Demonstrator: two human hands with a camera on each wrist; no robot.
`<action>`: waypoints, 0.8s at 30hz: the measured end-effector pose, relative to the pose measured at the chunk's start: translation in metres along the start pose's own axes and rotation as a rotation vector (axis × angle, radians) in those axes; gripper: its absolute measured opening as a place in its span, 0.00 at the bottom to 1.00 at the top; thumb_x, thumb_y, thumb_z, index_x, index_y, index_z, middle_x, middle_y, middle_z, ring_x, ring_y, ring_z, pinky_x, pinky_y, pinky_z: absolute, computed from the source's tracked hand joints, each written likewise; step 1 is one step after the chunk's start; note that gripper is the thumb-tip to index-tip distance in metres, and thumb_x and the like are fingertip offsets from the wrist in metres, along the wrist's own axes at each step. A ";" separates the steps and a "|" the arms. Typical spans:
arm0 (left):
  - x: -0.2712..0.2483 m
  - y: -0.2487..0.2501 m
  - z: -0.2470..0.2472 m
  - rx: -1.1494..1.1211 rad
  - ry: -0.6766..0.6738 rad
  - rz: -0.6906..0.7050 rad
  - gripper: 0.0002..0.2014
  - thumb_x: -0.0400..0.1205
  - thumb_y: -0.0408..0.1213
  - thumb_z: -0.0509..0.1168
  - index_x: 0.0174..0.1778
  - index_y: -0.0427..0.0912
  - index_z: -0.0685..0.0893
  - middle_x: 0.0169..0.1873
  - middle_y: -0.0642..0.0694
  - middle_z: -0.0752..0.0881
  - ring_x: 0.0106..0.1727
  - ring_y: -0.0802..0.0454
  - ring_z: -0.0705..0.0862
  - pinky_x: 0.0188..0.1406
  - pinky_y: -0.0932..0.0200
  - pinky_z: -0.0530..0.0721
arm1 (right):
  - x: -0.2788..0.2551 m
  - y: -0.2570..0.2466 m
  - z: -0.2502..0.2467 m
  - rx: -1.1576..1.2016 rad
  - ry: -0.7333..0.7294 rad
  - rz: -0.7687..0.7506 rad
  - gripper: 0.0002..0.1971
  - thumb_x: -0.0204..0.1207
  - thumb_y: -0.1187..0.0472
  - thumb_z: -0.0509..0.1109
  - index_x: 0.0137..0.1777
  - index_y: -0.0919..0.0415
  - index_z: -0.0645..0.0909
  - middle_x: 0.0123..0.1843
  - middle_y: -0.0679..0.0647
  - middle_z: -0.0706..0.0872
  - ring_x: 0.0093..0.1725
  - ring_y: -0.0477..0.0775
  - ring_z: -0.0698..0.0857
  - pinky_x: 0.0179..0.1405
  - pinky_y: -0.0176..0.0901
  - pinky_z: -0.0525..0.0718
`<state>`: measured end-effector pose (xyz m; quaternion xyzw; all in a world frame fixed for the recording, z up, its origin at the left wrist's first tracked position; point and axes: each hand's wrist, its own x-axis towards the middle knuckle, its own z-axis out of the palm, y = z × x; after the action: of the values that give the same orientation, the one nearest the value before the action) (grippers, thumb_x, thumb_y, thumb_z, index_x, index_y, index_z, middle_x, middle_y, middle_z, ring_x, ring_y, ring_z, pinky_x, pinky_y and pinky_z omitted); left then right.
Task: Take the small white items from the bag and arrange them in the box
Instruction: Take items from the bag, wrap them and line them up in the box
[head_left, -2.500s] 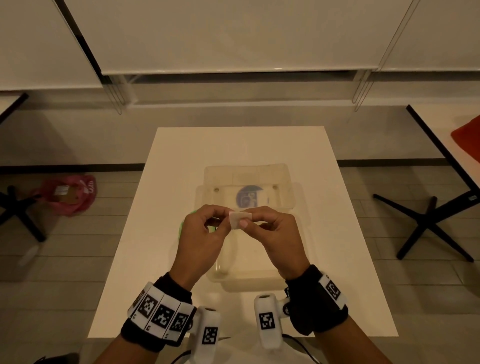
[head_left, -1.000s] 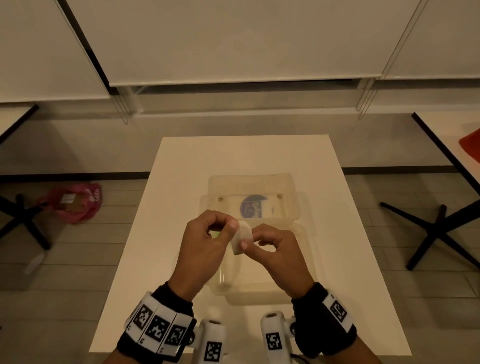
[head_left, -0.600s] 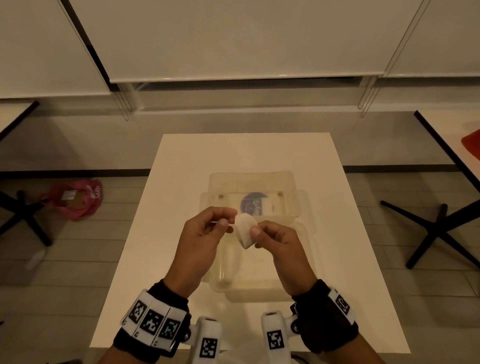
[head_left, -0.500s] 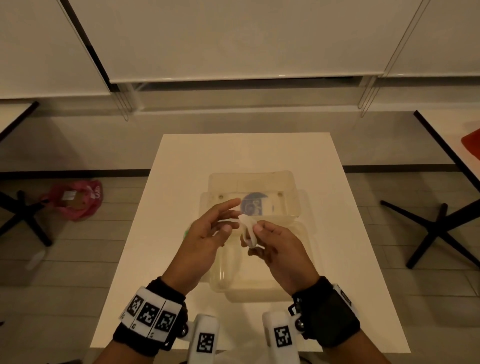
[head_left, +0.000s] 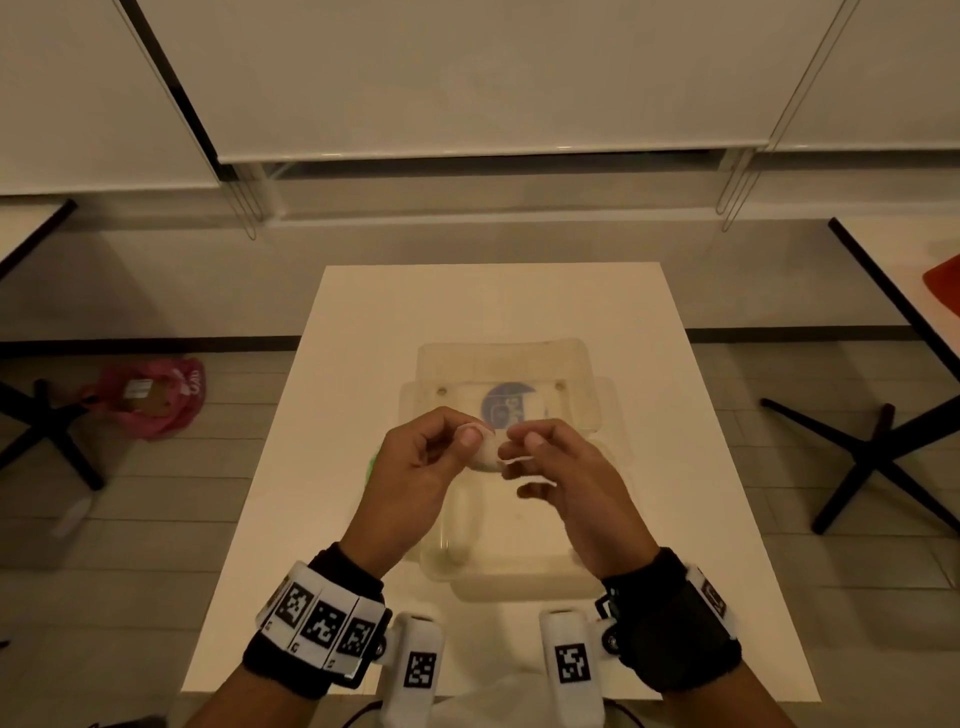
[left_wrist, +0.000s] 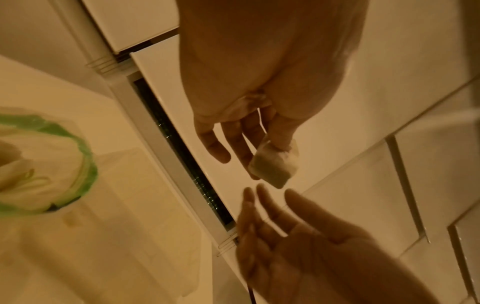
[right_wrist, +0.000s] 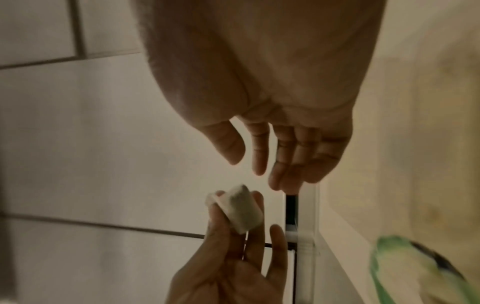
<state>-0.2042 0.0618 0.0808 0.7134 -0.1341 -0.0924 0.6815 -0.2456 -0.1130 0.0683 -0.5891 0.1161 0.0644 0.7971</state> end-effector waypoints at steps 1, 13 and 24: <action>0.001 -0.002 0.000 0.034 0.020 -0.010 0.08 0.87 0.33 0.64 0.47 0.36 0.88 0.41 0.38 0.90 0.44 0.45 0.88 0.50 0.56 0.85 | 0.000 -0.003 0.001 -0.051 0.012 -0.055 0.10 0.86 0.60 0.64 0.58 0.62 0.84 0.52 0.58 0.90 0.49 0.53 0.86 0.48 0.46 0.80; -0.002 -0.005 0.002 -0.152 -0.132 -0.240 0.18 0.90 0.38 0.56 0.41 0.37 0.87 0.42 0.40 0.89 0.50 0.46 0.89 0.61 0.49 0.87 | 0.007 -0.017 0.004 -0.463 -0.124 -0.319 0.13 0.84 0.67 0.66 0.59 0.50 0.87 0.48 0.50 0.86 0.48 0.48 0.84 0.48 0.46 0.81; -0.008 -0.004 0.007 -0.415 -0.240 -0.419 0.17 0.88 0.35 0.60 0.59 0.21 0.80 0.39 0.40 0.81 0.41 0.47 0.84 0.71 0.29 0.76 | 0.008 -0.045 -0.003 -0.724 -0.356 -0.414 0.06 0.77 0.59 0.76 0.50 0.47 0.90 0.54 0.44 0.81 0.54 0.52 0.80 0.48 0.46 0.77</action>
<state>-0.2138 0.0579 0.0758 0.5555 -0.0418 -0.3396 0.7579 -0.2280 -0.1296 0.1066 -0.8205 -0.1733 0.0404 0.5432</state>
